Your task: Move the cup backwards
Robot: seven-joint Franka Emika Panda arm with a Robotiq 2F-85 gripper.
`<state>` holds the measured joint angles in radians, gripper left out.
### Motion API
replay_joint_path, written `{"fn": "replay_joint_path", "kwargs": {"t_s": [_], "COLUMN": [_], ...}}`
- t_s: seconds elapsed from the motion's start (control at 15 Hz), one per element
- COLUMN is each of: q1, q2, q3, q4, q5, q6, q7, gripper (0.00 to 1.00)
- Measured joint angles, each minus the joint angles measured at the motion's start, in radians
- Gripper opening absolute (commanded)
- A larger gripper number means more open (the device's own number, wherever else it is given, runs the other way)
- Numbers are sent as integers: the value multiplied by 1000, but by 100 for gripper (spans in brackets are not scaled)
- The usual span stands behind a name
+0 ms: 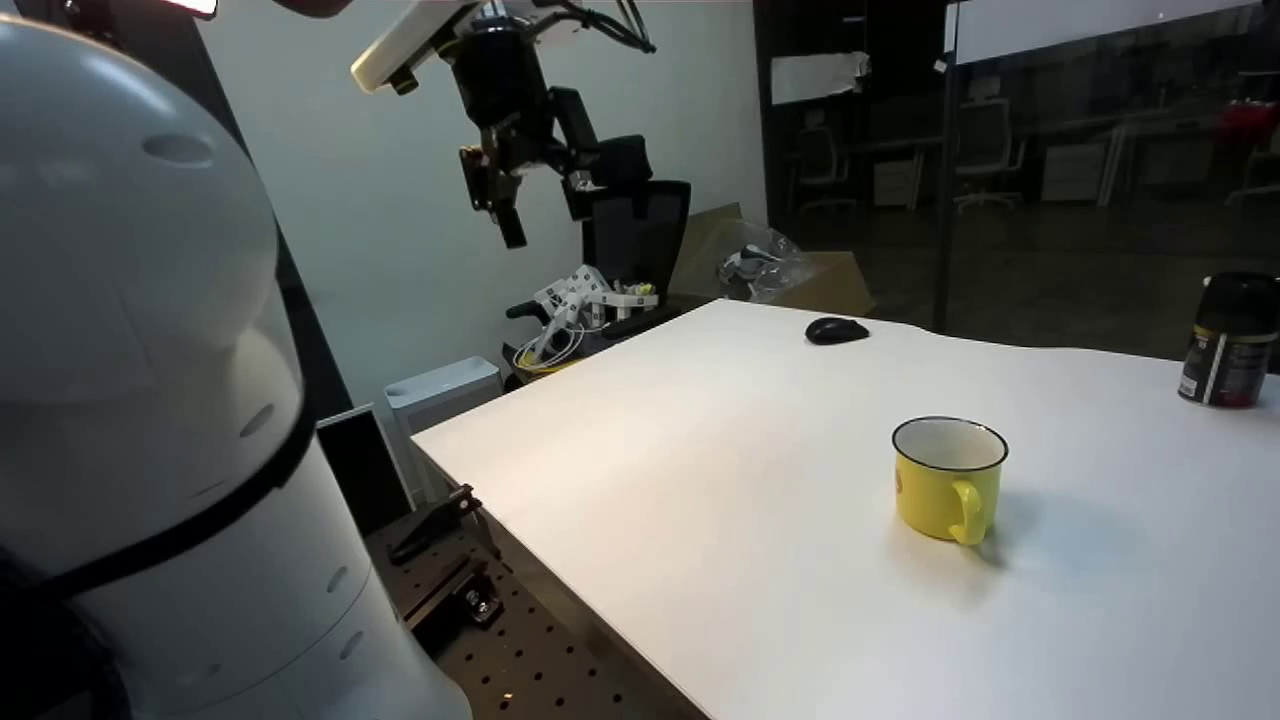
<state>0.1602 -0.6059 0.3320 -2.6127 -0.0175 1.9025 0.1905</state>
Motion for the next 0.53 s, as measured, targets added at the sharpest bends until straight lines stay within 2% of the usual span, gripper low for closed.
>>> {"fn": "replay_joint_path", "kwargs": {"t_s": [0.13,0.27,0.4,0.53], "q1": [-2,-18,-31,-30], "q2": [0,1,9,34], "q3": [-8,-32,-82,-164], "q4": [-2,-7,-12,-15], "q5": [-2,-3,13,70], "q6": [39,125,208,278], "q7": [10,26,16,-61], "gripper": [100,100,100,100]}}
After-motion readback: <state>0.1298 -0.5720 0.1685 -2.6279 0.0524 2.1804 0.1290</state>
